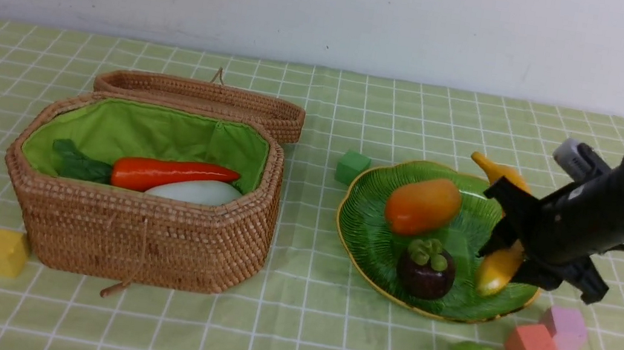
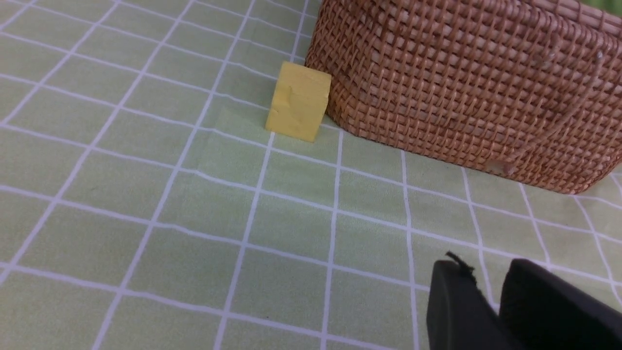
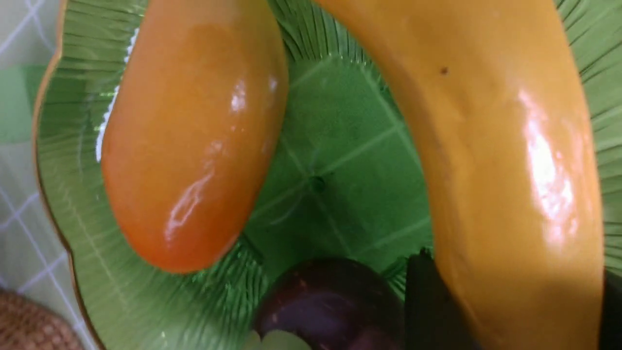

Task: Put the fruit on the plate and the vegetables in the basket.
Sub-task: Use the right arm to grab a banana and put it into the right plate

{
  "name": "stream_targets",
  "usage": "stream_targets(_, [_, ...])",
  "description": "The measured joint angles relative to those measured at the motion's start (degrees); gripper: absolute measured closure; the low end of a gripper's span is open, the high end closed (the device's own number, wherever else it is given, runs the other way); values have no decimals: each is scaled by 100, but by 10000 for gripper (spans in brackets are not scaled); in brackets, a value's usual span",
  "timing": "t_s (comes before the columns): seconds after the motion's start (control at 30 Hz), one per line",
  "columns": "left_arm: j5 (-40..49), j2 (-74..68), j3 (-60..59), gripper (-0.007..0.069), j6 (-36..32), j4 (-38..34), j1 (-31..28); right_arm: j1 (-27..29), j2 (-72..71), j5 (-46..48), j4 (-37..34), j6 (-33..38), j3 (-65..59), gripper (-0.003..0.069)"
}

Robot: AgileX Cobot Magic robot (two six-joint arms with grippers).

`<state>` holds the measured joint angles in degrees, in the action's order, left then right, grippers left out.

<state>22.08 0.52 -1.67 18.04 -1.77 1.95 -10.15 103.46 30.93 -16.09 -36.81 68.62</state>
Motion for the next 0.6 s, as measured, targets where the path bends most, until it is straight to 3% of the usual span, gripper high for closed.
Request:
stream_targets(0.17, [0, 0, 0, 480, 0, 0, 0, -103, 0, -460, 541, -445, -103, 325])
stream_targets(0.3, [0, 0, 0, 480, 0, 0, 0, -103, 0, -411, 642, -509, -101, 167])
stream_targets(0.37, [0, 0, 0, 480, 0, 0, 0, -103, 0, -279, 646, -484, -101, 42])
stream_targets(0.43, [0, 0, 0, 480, 0, 0, 0, -103, -20, -158, 646, -366, -101, -3])
stream_targets(0.53, [0, 0, 0, 480, 0, 0, 0, -103, -107, 42, 641, -149, -101, -15])
stream_targets(0.6, [0, 0, 0, 480, 0, 0, 0, -103, -369, 342, 656, 470, -101, -1])
